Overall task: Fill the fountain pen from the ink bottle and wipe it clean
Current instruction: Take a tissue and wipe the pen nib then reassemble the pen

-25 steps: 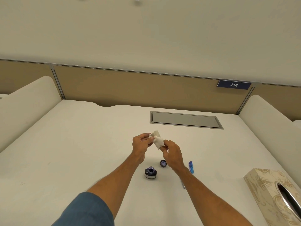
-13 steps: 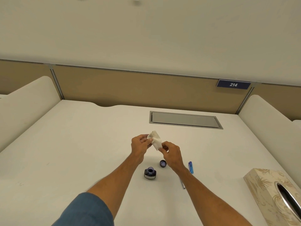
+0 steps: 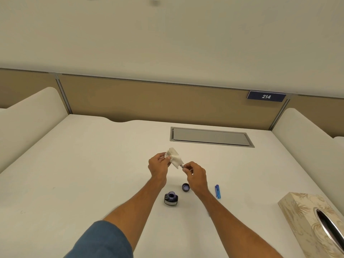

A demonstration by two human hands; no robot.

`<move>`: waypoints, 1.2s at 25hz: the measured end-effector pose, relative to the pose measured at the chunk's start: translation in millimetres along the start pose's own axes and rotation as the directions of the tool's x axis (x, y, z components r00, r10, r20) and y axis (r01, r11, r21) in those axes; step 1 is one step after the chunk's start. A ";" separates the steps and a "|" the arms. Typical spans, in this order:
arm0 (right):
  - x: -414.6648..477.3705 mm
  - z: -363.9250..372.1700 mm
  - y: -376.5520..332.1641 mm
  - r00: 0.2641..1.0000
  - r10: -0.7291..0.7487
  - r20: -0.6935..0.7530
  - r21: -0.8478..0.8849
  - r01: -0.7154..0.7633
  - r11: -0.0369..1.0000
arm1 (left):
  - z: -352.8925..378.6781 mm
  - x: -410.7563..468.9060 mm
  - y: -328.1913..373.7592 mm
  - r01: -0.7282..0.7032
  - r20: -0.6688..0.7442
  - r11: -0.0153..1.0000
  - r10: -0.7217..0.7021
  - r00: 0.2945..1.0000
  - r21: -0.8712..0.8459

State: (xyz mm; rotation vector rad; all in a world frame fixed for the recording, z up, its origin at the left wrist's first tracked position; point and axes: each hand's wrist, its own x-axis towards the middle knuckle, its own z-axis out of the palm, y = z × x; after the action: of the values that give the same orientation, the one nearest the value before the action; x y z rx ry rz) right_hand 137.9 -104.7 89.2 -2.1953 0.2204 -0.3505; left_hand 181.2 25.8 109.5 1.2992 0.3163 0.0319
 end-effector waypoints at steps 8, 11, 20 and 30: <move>-0.9 -6.9 -6.3 0.985 -0.151 -0.086 0.121 0.160 0.980 | -0.4 6.4 -1.0 -0.008 -0.123 0.994 0.021 0.992 0.106; 0.4 -3.8 -6.9 0.978 -0.206 0.003 0.035 0.206 0.978 | 1.7 3.0 1.4 -0.004 -0.064 0.997 0.009 0.998 0.077; 1.6 -3.8 -2.4 0.991 -0.129 -0.022 -0.028 0.128 0.991 | -6.3 -5.7 7.7 0.087 0.220 0.991 -0.064 0.973 -0.097; -1.5 -2.4 0.4 0.991 -0.136 0.007 -0.029 0.136 0.990 | -3.8 -10.3 3.2 0.091 0.298 0.988 -0.049 0.953 -0.128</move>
State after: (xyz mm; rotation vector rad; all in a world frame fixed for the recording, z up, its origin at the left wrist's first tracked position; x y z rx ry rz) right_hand 135.6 -106.3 90.1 -2.2454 0.0734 -0.4190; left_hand 170.9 28.2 113.9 1.1325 0.1021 -0.1960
